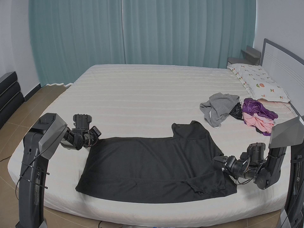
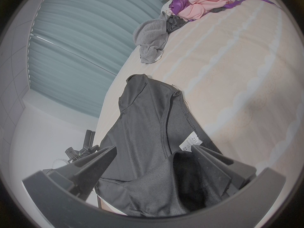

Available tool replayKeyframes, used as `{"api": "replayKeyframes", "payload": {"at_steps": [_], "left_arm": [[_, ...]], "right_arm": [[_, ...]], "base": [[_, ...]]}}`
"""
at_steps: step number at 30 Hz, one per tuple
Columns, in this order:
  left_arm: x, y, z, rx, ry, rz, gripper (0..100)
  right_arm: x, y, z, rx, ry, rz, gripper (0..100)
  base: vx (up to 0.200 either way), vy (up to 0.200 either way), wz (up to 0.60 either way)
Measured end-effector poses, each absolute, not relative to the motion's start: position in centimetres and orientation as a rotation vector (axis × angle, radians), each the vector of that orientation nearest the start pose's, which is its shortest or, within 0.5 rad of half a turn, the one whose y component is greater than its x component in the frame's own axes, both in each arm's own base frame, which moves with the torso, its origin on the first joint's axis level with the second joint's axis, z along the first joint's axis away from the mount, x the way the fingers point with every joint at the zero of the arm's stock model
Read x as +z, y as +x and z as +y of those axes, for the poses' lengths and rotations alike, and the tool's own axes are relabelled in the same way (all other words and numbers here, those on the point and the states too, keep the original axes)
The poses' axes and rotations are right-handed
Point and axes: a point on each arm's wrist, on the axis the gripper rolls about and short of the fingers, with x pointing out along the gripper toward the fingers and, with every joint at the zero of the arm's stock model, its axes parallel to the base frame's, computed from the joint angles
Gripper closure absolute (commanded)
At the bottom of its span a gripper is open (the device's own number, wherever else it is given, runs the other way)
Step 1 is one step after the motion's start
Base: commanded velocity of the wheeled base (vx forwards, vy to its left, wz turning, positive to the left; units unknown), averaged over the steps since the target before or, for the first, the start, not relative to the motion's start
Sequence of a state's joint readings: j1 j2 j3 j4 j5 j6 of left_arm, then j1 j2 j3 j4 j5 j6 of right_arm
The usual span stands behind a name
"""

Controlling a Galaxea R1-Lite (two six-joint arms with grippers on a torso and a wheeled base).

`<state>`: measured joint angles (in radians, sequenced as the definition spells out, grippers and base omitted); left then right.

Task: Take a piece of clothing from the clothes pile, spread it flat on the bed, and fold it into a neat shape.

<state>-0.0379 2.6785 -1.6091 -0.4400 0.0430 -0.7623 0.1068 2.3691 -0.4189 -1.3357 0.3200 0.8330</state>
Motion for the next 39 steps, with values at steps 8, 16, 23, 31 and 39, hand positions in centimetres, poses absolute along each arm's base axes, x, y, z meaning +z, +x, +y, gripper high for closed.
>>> {"api": "replayKeyframes", "payload": {"at_steps": [8, 16, 23, 31, 39], "left_arm": [[-4.1, 50.1, -1.5, 0.313, -0.782, 0.559, 100], [-3.4, 49.9, -0.8, 0.334, -0.813, 0.544, 100], [-3.0, 49.6, -0.7, 0.341, -0.837, 0.544, 100], [-2.7, 49.6, -0.4, 0.338, -0.845, 0.54, 100], [-2.6, 49.5, -0.2, 0.341, -0.85, 0.543, 100]], "right_arm": [[-3.9, 30.1, 3.9, 0.133, 0.859, 0.754, 0], [-3.9, 30.1, 3.9, 0.133, 0.859, 0.754, 0], [-3.9, 30.0, 3.9, 0.133, 0.859, 0.755, 0], [-3.9, 30.3, 3.9, 0.133, 0.858, 0.744, 0], [-3.3, 31.2, 4.2, 0.121, 0.808, 0.697, 0]], "base": [[0.0, 0.0, 0.0], [0.0, 0.0, 0.0], [0.0, 0.0, 0.0], [0.0, 0.0, 0.0], [0.0, 0.0, 0.0]]}}
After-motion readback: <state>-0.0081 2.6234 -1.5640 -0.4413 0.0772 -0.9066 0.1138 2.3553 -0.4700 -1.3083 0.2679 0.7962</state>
